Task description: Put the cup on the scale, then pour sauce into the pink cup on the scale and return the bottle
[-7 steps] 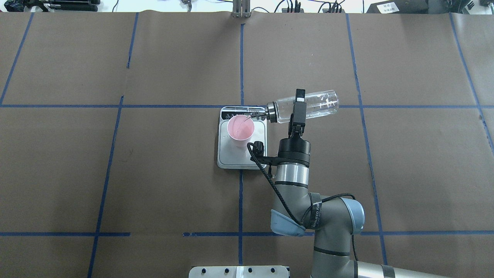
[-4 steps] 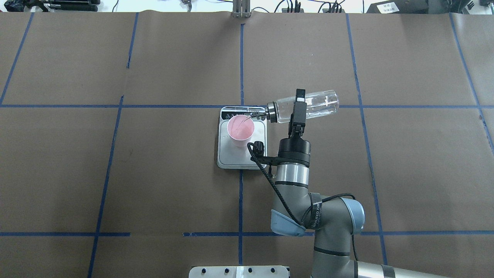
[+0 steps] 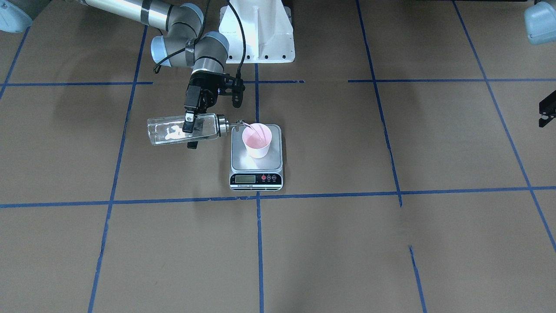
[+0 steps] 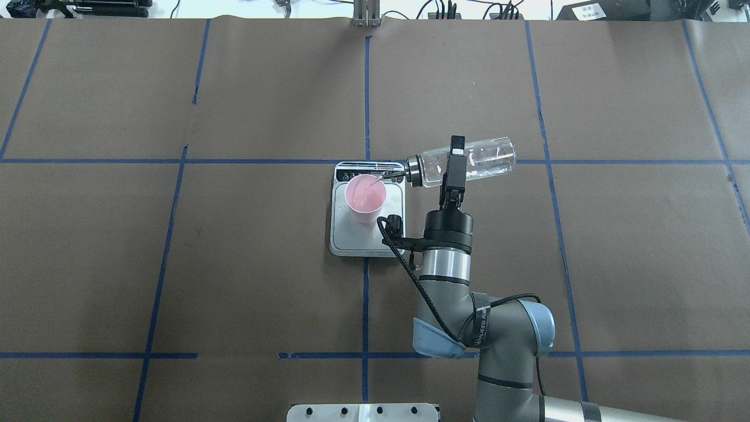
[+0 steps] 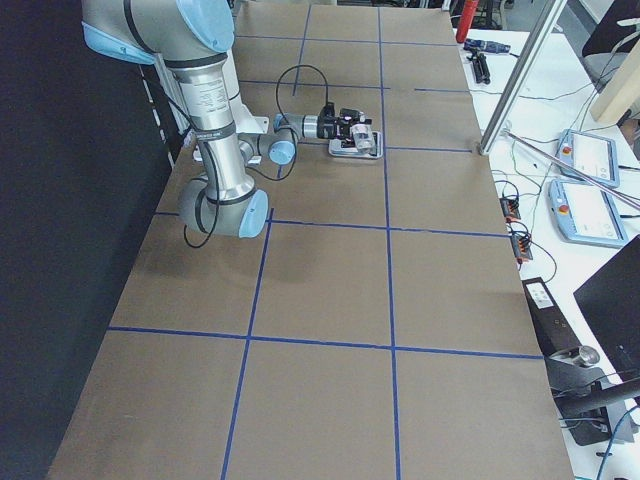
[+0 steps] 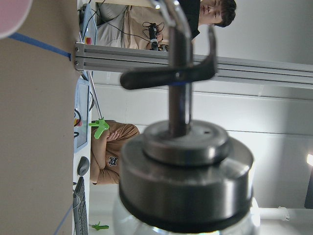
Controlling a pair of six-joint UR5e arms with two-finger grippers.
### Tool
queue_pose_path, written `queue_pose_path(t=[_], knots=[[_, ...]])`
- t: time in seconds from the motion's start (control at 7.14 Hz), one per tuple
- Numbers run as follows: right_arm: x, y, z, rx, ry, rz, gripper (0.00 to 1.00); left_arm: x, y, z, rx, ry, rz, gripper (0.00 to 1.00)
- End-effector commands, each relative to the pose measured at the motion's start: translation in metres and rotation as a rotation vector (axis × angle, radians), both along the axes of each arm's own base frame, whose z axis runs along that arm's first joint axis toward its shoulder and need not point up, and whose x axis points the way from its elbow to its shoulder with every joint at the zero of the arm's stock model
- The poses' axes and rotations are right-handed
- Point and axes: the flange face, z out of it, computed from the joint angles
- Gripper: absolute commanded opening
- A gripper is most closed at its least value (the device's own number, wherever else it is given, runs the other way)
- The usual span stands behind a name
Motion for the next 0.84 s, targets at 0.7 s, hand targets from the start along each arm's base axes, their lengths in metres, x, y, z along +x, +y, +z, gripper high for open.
queue_pose_path(t=[0.7], knots=[[0.0004,-0.0014,0.0055,-0.002,0.009,0.002,0.0,-0.0002,0.0012,-0.0077,0.015,0.004,0.0,1.0]])
